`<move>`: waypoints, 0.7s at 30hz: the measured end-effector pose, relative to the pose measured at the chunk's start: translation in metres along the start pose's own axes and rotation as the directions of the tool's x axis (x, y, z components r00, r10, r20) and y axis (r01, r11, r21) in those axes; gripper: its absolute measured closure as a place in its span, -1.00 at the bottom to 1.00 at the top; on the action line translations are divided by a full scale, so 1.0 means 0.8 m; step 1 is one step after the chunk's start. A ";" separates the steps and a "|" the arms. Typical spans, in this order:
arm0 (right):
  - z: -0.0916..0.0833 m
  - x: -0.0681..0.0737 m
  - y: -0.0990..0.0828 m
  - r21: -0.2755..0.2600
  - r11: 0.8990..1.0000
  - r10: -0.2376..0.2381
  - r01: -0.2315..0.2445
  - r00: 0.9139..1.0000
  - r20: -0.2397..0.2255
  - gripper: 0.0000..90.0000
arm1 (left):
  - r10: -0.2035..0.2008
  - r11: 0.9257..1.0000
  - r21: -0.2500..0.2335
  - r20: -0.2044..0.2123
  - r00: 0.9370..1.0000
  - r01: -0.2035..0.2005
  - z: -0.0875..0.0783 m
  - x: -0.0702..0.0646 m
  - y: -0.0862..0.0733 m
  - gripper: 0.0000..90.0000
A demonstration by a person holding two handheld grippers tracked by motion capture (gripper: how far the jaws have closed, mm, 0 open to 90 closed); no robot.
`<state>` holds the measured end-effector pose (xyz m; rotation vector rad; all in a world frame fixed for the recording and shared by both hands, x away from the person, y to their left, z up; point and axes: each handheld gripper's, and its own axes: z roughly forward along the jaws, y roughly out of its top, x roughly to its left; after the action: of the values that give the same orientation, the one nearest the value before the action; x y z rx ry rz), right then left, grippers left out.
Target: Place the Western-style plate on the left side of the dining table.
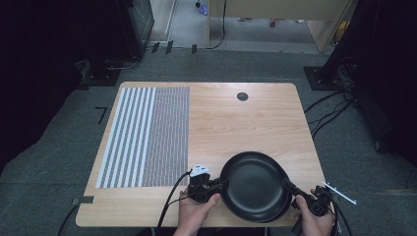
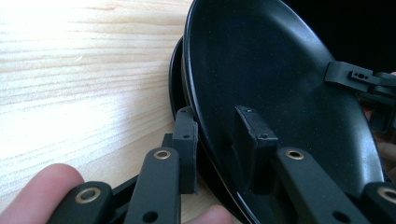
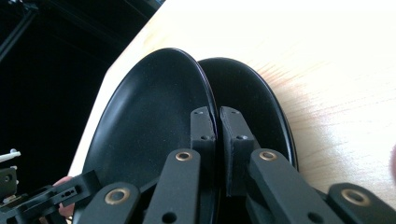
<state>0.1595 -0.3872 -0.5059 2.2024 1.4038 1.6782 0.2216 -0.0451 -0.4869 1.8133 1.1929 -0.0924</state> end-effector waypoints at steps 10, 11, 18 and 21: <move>-0.003 0.012 0.007 -0.018 1.000 0.007 -0.007 1.000 -0.007 0.90 | 0.008 1.000 -0.012 0.009 1.000 -0.008 -0.008 -0.001 0.013 0.60; -0.002 0.014 0.008 -0.020 1.000 0.001 -0.001 1.000 -0.005 0.90 | 0.008 1.000 -0.012 0.009 1.000 -0.008 -0.009 0.000 0.015 0.60; 0.007 0.032 0.014 0.002 1.000 -0.012 0.012 1.000 -0.011 0.91 | 0.001 1.000 -0.022 0.007 1.000 0.000 -0.024 0.009 0.027 0.60; 0.014 0.043 0.017 0.006 1.000 -0.021 0.021 1.000 -0.019 0.90 | -0.004 0.999 -0.038 0.003 1.000 0.005 -0.035 0.016 0.034 0.61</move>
<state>0.1769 -0.3675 -0.4780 2.1723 1.4331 1.6953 0.2374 -0.0188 -0.4600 1.7768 1.1892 -0.0745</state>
